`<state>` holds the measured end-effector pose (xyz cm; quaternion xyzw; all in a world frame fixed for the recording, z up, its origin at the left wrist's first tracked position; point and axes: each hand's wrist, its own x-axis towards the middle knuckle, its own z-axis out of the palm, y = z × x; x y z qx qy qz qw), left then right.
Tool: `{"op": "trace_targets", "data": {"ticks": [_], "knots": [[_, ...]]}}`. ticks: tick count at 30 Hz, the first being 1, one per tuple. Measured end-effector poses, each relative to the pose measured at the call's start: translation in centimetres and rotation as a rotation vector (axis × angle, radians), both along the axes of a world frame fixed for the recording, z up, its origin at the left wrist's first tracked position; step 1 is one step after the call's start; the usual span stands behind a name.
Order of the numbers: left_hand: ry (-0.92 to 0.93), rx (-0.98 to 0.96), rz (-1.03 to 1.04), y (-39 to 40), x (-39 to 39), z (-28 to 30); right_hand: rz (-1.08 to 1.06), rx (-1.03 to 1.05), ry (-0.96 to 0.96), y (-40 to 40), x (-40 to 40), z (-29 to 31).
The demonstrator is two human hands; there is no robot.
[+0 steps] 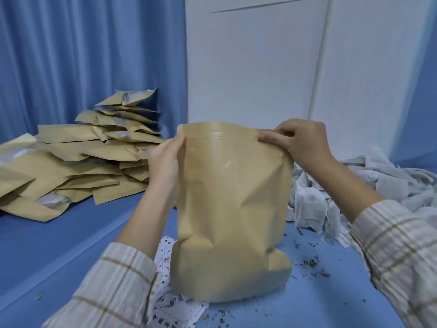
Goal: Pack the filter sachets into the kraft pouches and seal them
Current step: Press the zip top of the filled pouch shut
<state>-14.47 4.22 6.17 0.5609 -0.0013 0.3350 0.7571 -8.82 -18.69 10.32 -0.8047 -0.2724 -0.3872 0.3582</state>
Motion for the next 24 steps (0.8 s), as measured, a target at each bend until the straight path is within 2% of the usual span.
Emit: {"op": "trace_targets", "data": {"ticks": [3,5,9,13,16,19,21,24], "knots": [[0.070,0.124,-0.271,-0.2,-0.4,0.1,-0.004,-0.006,-0.085,0.1,0.1,-0.3],[0.078,0.191,-0.305,-0.3,-0.4,0.0,0.004,-0.019,-0.106,-0.1,0.2,-0.3],[0.073,0.094,-0.105,0.1,0.5,-0.3,0.043,0.015,-0.028,-1.2,0.3,-0.2],[0.079,0.114,-0.039,-0.3,1.2,-1.0,0.055,-0.029,0.081,-1.3,0.7,-0.6],[0.052,0.271,0.138,-0.9,1.6,-1.5,0.019,-0.184,0.186,-0.8,0.9,0.1],[-0.003,0.420,0.253,-2.3,1.9,-2.0,-0.068,-0.478,0.033,1.7,0.4,1.3],[-0.029,0.495,0.287,-3.3,2.1,-2.2,0.043,-0.584,0.003,4.5,-0.4,1.7],[-0.014,0.441,0.237,-3.7,2.4,-2.3,0.072,-0.669,0.129,6.8,-0.7,1.6]]}}
